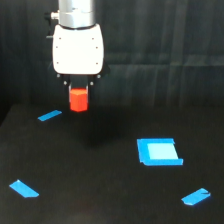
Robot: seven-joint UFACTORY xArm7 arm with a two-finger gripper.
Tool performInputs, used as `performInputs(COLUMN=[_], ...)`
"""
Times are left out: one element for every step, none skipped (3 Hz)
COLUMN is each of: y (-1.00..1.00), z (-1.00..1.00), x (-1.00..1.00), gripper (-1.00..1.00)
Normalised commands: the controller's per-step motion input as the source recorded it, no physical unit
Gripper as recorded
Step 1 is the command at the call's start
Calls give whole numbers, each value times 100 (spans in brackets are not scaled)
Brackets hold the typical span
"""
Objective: Pick up the red object from the table
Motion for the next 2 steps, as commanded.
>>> performInputs(y=[-2, -6], z=[8, 4], x=[6, 1], gripper=[-100, -100])
